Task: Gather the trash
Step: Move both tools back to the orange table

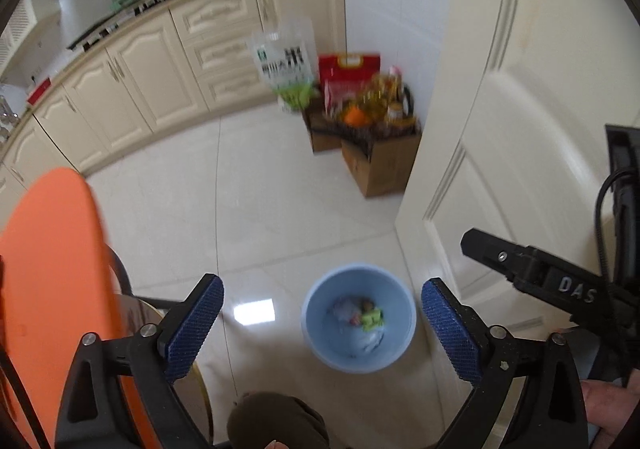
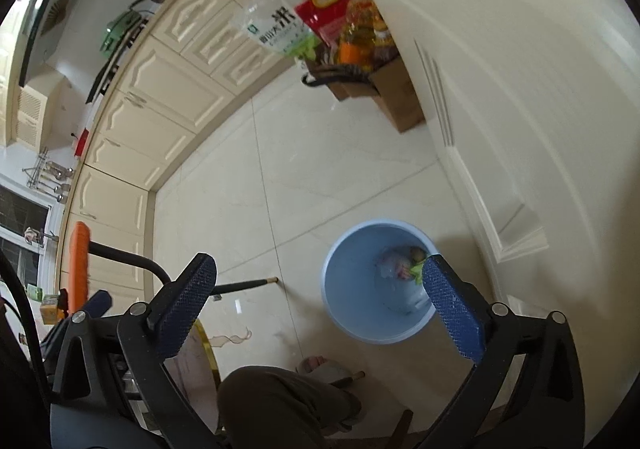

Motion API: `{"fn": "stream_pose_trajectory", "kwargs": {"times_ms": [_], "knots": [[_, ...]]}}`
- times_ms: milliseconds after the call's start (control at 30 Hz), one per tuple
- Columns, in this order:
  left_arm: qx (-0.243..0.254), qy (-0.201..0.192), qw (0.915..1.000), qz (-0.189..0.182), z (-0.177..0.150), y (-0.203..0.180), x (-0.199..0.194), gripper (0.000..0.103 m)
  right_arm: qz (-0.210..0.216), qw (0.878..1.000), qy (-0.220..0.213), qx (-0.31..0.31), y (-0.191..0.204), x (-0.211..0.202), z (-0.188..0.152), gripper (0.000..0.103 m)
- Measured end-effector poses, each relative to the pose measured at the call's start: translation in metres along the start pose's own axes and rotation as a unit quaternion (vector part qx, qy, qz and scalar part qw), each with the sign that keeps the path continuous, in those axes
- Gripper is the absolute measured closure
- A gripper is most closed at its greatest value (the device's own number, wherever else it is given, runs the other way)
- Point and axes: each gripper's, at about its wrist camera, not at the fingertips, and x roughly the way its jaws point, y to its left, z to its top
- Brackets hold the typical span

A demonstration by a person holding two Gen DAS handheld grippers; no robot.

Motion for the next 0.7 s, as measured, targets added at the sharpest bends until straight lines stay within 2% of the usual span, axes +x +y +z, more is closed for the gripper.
{"fn": "stream_pose_trajectory", "kwargs": {"times_ms": [200,333,433,600,700], "knots": [[-0.023,-0.069,0.9973,0.001,-0.026,0.027,-0.082,0.001,0.015,0.999,-0.038,-0.03,0.044,-0.042,-0.002,0.0],[-0.052,-0.113,0.9921,0.012,-0.05,0.06,-0.131,0.001,0.034,0.995,-0.066,-0.074,0.094,-0.074,-0.011,0.0],[-0.075,-0.138,0.9872,0.027,-0.083,0.088,-0.171,0.001,0.048,0.989,-0.084,-0.109,0.135,-0.094,-0.021,0.0],[-0.119,-0.184,0.9734,0.066,-0.133,0.128,-0.223,0.001,0.069,0.975,-0.111,-0.18,0.212,-0.124,-0.044,0.0],[-0.146,-0.207,0.9628,0.093,-0.167,0.146,-0.252,0.001,0.081,0.961,-0.129,-0.231,0.263,-0.141,-0.064,0.0]]}}
